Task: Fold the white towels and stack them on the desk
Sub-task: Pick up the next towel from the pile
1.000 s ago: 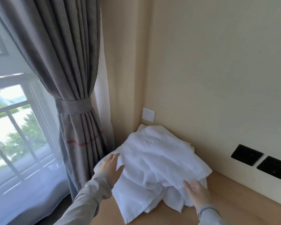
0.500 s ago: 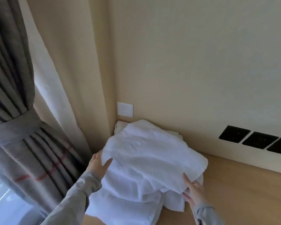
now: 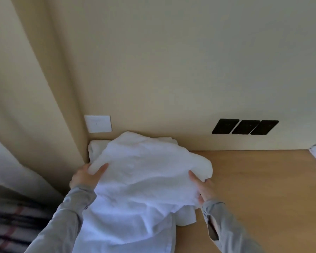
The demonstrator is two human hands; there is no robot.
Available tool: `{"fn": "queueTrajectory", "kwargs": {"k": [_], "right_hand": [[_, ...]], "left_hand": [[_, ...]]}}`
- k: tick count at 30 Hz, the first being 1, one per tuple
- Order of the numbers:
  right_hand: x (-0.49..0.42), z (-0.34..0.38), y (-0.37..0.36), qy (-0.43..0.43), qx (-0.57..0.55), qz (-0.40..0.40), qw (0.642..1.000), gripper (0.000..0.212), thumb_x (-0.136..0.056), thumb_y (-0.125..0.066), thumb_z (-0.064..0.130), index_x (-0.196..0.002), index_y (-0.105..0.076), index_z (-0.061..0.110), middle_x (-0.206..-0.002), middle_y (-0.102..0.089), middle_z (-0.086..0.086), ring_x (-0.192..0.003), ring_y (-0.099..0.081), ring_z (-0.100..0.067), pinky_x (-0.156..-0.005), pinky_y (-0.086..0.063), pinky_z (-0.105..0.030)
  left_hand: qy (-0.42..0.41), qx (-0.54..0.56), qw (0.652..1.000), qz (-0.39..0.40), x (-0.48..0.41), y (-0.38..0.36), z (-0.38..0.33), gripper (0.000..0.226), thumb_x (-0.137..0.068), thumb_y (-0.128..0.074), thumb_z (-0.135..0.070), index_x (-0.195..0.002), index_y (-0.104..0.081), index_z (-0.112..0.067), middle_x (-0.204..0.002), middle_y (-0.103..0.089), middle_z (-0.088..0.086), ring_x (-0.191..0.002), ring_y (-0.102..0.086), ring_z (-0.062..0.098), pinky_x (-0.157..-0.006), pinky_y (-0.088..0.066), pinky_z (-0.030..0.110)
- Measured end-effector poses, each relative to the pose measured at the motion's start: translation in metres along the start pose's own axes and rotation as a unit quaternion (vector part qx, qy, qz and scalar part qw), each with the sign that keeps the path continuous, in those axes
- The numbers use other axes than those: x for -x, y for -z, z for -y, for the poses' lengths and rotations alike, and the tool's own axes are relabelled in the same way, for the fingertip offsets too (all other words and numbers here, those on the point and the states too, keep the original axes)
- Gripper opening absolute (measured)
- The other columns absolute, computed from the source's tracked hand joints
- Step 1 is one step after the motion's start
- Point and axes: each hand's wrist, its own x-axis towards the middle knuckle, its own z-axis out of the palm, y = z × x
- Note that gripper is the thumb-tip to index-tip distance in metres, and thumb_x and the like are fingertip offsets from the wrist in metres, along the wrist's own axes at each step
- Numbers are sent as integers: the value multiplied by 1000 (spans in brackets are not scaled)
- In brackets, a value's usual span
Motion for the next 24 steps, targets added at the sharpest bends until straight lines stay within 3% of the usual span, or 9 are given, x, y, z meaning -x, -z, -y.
{"fn": "queueTrajectory", "kwargs": {"k": [3,5,8,11,13,17,21,24], "right_hand": [[2,8,-1,-28,29,8,999,33,-72,-79,25,-96,-60,13,-95,-67,-5,-90,-64,-27,-86,-52,-45],[6,19,-4,-10,43,7,999,30,-75,-77,21,-98,-61,11,-96,-68,-7,-91,-64,-30,-91,-50,-49],[14,43,-4,42,53,-6,998,32,-80,-72,17,-107,-62,4,-103,-68,-14,-96,-64,-35,-92,-50,-50],[31,69,6,98,23,-2,995,25,-83,-69,15,-106,-66,5,-91,-72,-7,-87,-68,-27,-78,-56,-39],[46,87,17,132,-6,3,991,23,-85,-67,14,-107,-66,7,-92,-72,-5,-87,-68,-24,-73,-55,-35],[74,123,50,173,-44,-9,984,31,-86,-66,14,-114,-62,2,-111,-67,-17,-103,-63,-32,-92,-50,-47],[104,150,96,215,-79,-17,973,19,-85,-66,13,-102,-67,4,-109,-68,-19,-102,-65,-34,-91,-52,-46],[124,166,141,240,-85,-14,967,19,-86,-66,17,-101,-68,6,-108,-69,-17,-102,-66,-32,-93,-51,-49]], "left_hand": [[12,-1,1000,5,1,6,-7,55,-78,-59,-64,-69,-57,-9,-71,-59,11,-67,-53,28,-65,-40,35],[-9,29,999,-25,4,14,-14,51,-78,-63,-57,-62,-55,-10,-63,-56,9,-62,-51,25,-62,-37,34],[-60,92,991,-75,15,26,-32,46,-77,-70,-50,-59,-57,-10,-60,-57,10,-61,-51,28,-61,-38,35],[-105,149,978,-105,36,41,-58,42,-71,-74,-52,-62,-60,-14,-63,-60,10,-68,-55,35,-65,-43,37],[-129,180,968,-119,52,52,-78,42,-62,-73,-59,-62,-60,-18,-59,-57,5,-63,-52,29,-64,-42,36],[-181,224,946,-147,90,66,-124,52,-57,-68,-62,-57,-58,-11,-50,-45,0,-51,-36,21,-53,-38,34],[-239,248,927,-148,136,64,-167,51,-61,-70,-58,-65,-62,-8,-60,-48,4,-59,-39,18,-60,-49,43],[-285,247,913,-153,175,54,-200,50,-61,-69,-58,-60,-59,-9,-50,-42,-7,-51,-36,13,-51,-44,30]]}}
